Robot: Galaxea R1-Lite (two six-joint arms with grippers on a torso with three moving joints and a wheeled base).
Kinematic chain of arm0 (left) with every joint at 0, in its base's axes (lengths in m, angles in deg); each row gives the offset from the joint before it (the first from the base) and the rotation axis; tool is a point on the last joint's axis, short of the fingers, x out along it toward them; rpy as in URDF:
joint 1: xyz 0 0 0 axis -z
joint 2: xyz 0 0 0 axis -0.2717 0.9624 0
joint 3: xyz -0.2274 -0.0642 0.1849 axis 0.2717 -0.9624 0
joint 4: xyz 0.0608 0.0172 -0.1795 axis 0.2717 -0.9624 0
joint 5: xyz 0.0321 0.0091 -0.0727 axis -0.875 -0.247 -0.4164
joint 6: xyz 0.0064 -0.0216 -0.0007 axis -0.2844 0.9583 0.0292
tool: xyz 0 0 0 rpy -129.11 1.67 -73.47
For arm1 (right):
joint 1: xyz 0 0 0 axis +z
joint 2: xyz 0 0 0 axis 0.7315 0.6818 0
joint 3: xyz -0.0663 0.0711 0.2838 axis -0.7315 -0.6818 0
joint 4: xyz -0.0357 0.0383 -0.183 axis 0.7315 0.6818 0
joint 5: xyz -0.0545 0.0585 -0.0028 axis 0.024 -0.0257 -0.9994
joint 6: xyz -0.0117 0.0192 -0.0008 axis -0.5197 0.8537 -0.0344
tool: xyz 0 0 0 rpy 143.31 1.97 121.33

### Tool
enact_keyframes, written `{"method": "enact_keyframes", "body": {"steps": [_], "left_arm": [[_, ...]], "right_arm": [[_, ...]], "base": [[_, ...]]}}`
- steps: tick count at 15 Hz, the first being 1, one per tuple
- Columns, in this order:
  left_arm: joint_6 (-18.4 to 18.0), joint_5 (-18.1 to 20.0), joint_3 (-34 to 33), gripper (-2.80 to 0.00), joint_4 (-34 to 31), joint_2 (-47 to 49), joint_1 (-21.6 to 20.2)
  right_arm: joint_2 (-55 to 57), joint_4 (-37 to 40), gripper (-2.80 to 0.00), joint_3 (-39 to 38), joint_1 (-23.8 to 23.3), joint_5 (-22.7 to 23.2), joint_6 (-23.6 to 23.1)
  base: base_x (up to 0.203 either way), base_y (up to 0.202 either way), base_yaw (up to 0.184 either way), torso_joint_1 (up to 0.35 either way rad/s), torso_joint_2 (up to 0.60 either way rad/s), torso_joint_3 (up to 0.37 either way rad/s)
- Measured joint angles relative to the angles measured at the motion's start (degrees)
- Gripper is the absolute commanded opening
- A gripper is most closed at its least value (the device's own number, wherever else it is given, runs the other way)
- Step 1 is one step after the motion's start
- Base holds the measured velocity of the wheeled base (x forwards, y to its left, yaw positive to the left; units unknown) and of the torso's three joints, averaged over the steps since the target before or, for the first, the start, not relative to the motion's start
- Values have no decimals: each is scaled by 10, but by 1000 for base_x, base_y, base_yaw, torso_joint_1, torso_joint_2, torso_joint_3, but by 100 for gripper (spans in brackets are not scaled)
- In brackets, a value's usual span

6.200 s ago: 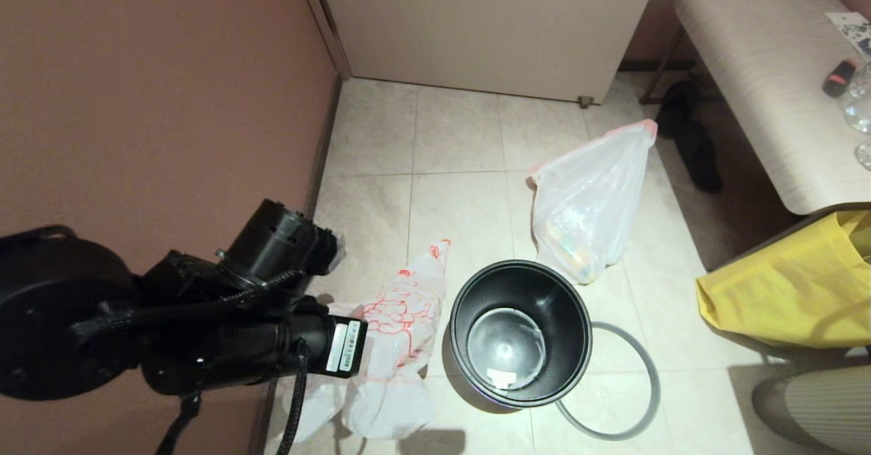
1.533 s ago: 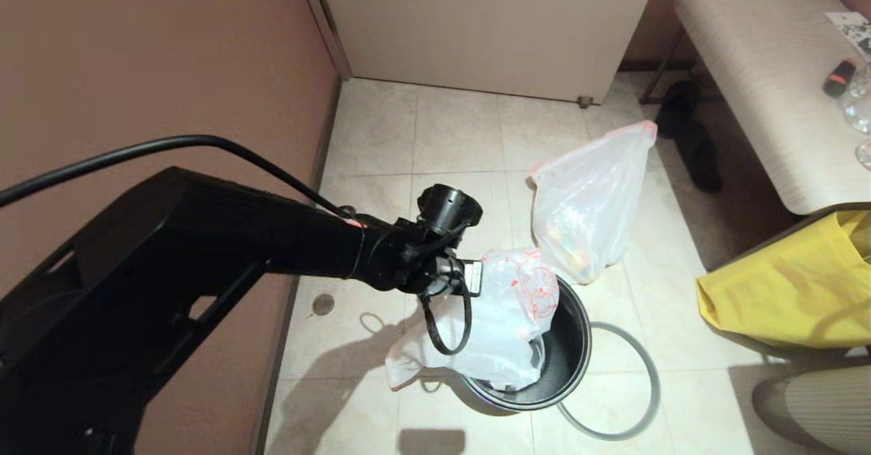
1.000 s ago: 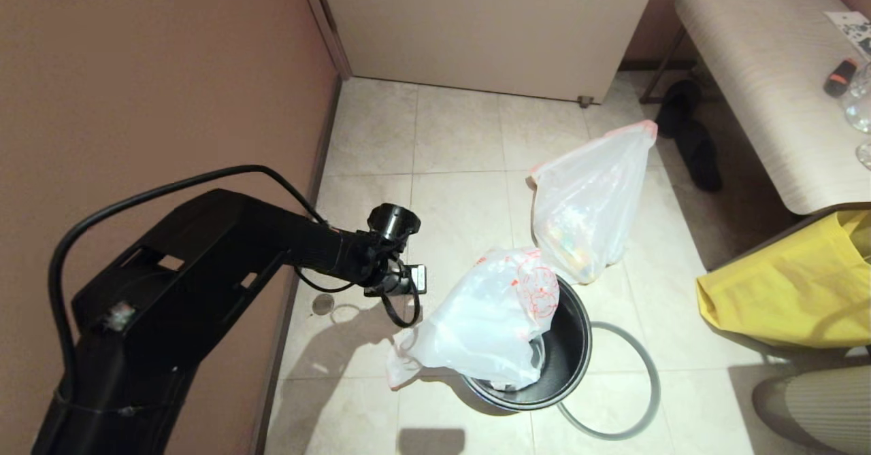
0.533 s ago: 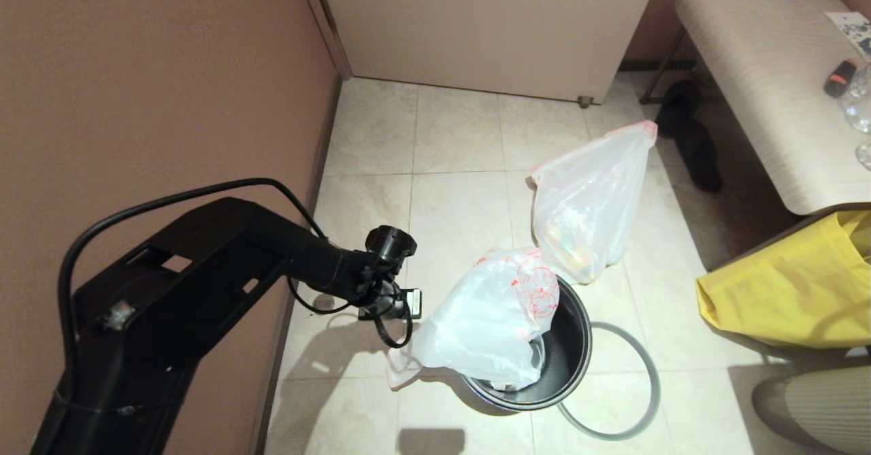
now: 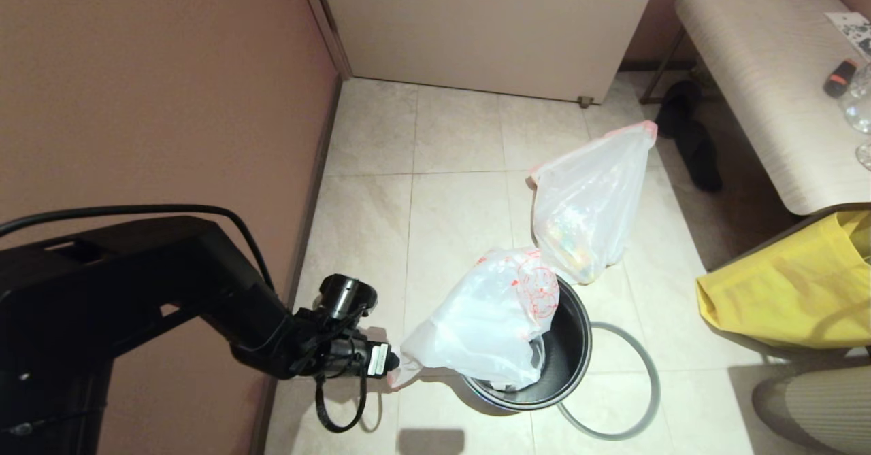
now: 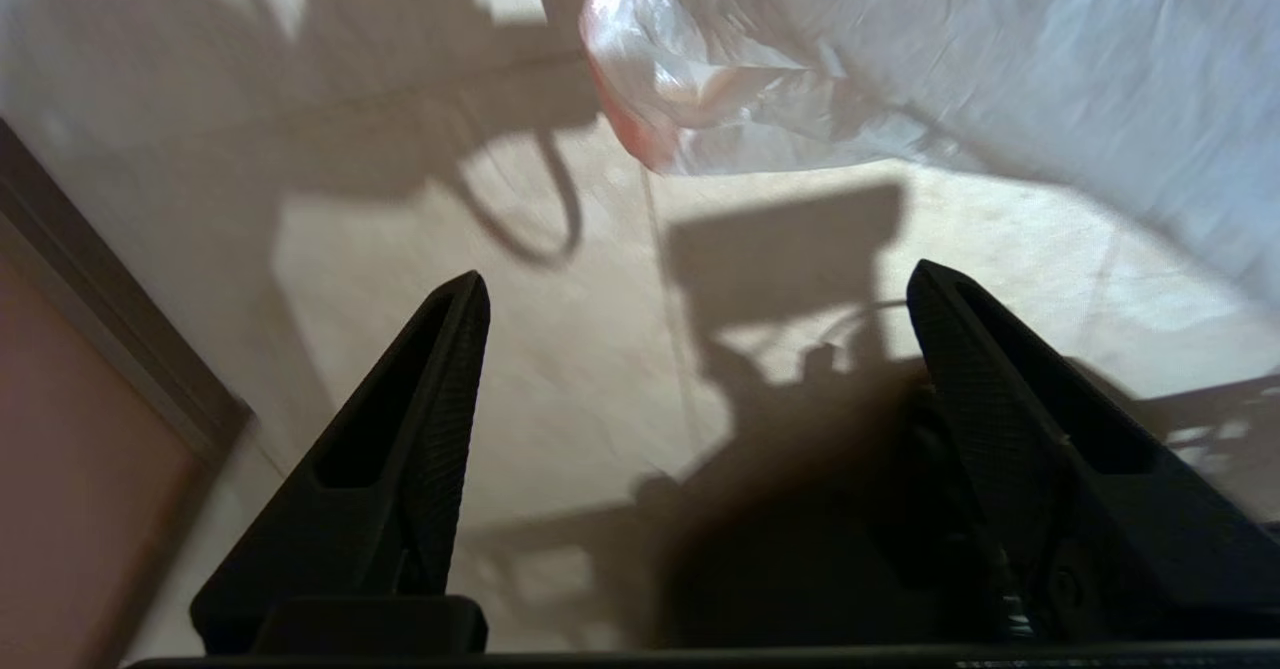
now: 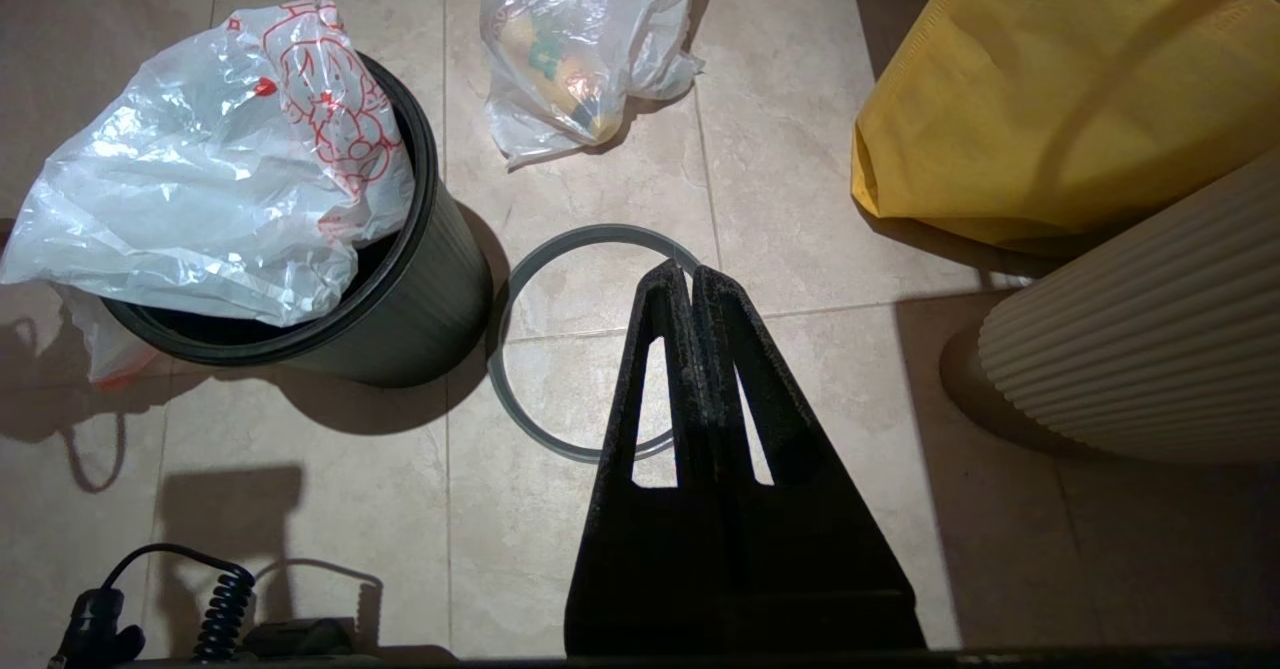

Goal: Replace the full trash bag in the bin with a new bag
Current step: Put the new garbage bag on the trash can

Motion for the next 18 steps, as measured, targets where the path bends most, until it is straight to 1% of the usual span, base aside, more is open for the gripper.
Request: {"method": "enact_keyframes", "body": {"steps": [2, 3, 4, 5, 6, 8, 10, 12, 13, 14, 16, 18], "left_arm": [[-102, 13, -62, 0, 134, 9, -29], [-161, 21, -81, 0, 212, 25, -42], [-207, 30, -90, 0, 274, 40, -50], [-243, 47, -95, 0, 324, 53, -54], [-267, 67, -99, 0, 349, 59, -54], [-295, 109, -118, 0, 355, 58, -55], [-309, 141, -147, 0, 354, 46, -48], [-318, 156, -182, 0, 358, 34, -41], [-321, 162, -185, 0, 360, 31, -37], [-327, 165, -177, 0, 360, 32, -35], [-344, 162, -135, 0, 360, 46, -31], [-352, 161, -108, 0, 352, 57, -16]], "right_arm": [[0, 0, -280, 0, 0, 0, 0], [0, 0, -280, 0, 0, 0, 0], [0, 0, -280, 0, 0, 0, 0], [0, 0, -280, 0, 0, 0, 0], [0, 0, -280, 0, 0, 0, 0], [0, 0, -280, 0, 0, 0, 0], [0, 0, -280, 0, 0, 0, 0], [0, 0, -280, 0, 0, 0, 0], [0, 0, -280, 0, 0, 0, 0], [0, 0, -280, 0, 0, 0, 0], [0, 0, -280, 0, 0, 0, 0], [0, 0, -280, 0, 0, 0, 0]], "base": [[0, 0, 0, 0, 0, 0], [0, 0, 0, 0, 0, 0], [0, 0, 0, 0, 0, 0], [0, 0, 0, 0, 0, 0], [0, 0, 0, 0, 0, 0], [0, 0, 0, 0, 0, 0], [0, 0, 0, 0, 0, 0], [0, 0, 0, 0, 0, 0], [0, 0, 0, 0, 0, 0], [0, 0, 0, 0, 0, 0], [0, 0, 0, 0, 0, 0], [0, 0, 0, 0, 0, 0]]}}
